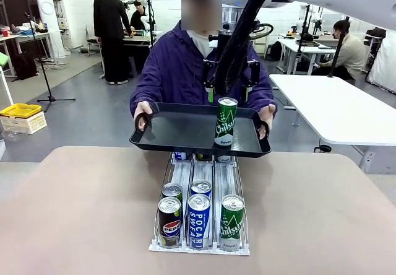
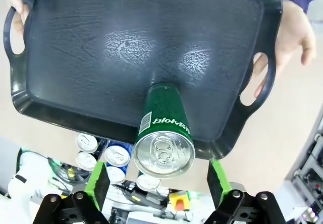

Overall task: Retrieve and hand over the desired beverage to the person.
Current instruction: Place the picked can on the Handle tray extended by the person.

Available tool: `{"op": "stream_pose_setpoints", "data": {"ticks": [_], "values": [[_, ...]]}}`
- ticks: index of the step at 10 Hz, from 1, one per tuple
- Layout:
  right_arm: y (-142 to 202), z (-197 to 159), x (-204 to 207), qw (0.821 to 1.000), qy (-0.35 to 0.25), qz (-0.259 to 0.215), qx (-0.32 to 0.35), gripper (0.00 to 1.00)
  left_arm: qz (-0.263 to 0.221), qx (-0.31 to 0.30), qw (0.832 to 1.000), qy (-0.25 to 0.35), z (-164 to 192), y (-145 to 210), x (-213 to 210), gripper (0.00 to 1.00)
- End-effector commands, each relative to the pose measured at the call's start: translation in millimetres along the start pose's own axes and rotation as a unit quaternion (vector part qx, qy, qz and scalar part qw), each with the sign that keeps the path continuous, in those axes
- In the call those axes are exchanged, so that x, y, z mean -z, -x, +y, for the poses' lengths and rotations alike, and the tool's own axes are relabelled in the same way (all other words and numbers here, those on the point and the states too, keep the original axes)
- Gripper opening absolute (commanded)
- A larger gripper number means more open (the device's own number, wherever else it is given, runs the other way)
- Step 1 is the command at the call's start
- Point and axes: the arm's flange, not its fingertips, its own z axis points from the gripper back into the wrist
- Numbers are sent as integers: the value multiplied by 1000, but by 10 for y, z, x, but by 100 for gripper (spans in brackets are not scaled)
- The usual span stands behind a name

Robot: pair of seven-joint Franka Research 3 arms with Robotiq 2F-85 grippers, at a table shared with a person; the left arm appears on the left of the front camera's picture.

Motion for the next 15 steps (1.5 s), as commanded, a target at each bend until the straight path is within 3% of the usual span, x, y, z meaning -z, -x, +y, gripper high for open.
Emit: {"op": "stream_pose_setpoints", "data": {"ticks": [1,4,7,10,12,15], "values": [[-95,22,-62,1000,5,7,-10,100,-6,6,1000,8,-3,-4,-7,100],[76,27,-201,1000,-11,-6,-9,100,-6,6,1000,8,-3,-4,-7,100],[952,-87,-731,999,-1,-45,23,100,-6,6,1000,8,-3,-4,-7,100],[1781,-450,-843,995,-5,-96,17,100,-6,6,1000,8,-3,-4,-7,100],[2034,-683,-770,995,-22,-97,24,100,-6,6,1000,8,-3,-4,-7,100],[2106,-949,-647,994,-35,-93,41,100,-6,6,1000,8,-3,-4,-7,100]]}}
